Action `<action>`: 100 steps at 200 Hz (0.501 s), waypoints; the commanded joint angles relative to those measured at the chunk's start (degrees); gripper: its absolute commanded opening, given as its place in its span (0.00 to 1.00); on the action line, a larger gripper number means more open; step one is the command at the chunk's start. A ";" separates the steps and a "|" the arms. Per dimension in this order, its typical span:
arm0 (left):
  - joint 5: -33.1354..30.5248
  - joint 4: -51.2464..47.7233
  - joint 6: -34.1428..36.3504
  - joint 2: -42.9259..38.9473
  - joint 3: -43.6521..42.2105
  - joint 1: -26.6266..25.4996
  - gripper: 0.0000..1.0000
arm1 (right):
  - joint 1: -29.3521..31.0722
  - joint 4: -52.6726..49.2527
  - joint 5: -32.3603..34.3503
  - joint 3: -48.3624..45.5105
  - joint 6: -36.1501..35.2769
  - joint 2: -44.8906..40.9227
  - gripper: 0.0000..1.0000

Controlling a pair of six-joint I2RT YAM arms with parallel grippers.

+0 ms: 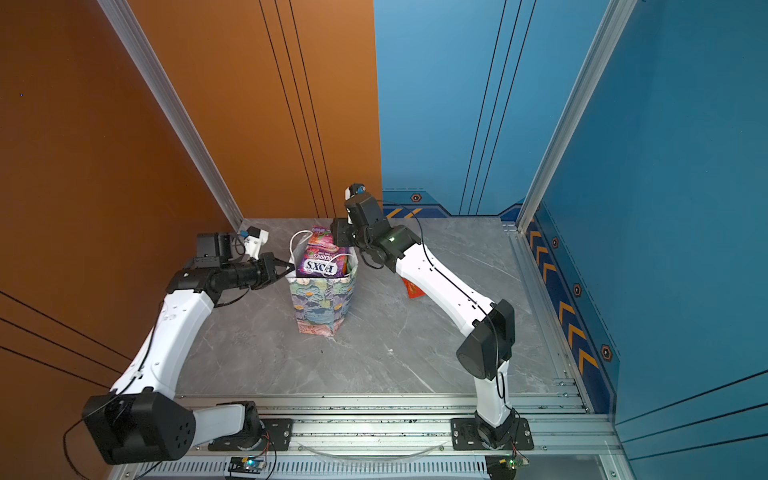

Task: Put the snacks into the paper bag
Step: 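Raise the open right gripper away from the bag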

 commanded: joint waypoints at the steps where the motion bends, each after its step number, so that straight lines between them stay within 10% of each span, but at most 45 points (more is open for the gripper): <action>1: 1.23 0.27 -0.01 -1.32 -0.61 0.18 0.00 | -1.65 -2.21 0.10 2.62 0.29 1.24 0.60; 100: 1.22 0.29 0.10 -0.92 -0.58 0.27 0.00 | -7.33 2.98 -13.48 2.79 6.91 7.49 0.67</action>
